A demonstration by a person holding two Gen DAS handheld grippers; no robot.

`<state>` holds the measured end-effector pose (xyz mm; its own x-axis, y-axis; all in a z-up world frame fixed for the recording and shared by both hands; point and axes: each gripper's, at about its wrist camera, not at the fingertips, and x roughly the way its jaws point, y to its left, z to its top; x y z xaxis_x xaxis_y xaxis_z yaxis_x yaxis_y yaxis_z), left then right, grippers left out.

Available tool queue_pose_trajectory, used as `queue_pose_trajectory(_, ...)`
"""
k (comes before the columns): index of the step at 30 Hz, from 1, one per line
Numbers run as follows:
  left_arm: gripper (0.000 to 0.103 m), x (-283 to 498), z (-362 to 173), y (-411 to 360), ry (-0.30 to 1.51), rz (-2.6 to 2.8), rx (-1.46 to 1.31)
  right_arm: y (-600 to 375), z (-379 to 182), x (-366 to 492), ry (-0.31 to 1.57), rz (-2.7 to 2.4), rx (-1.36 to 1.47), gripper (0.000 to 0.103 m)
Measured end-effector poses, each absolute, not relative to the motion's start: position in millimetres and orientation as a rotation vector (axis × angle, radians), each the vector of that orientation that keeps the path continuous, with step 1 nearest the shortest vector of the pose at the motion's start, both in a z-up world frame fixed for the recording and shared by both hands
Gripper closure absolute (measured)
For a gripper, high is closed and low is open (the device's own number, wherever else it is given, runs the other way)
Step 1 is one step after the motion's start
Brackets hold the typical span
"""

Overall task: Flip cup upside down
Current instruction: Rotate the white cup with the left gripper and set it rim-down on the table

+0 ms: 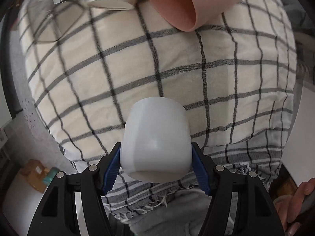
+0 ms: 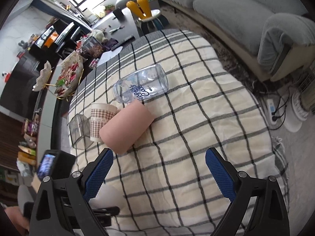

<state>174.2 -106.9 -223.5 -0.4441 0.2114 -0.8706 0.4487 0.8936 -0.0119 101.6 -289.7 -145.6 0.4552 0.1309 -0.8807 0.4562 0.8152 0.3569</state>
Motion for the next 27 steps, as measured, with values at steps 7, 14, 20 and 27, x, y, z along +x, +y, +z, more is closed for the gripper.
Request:
queue_pose_trajectory(7,0.036,182,-241,-127,2.061,-0.301,0.552,-305,-176,115,1.157,-0.219,0.671,0.008)
queue_pose_trajectory(14,0.019,176,-241,-120,2.000,-0.281,0.563,-306,-161,105,1.105,-0.235,0.636,0.008)
queue_pose_trajectory(20,0.018,157,-212,-114,1.865,-0.309,0.558,-301,-140,85,1.058,-0.236,0.604,0.008)
queue_pose_trajectory(27,0.012,129,-155,-88,1.616,-0.290,0.413,-287,-99,57,0.957,-0.249,0.511,0.008)
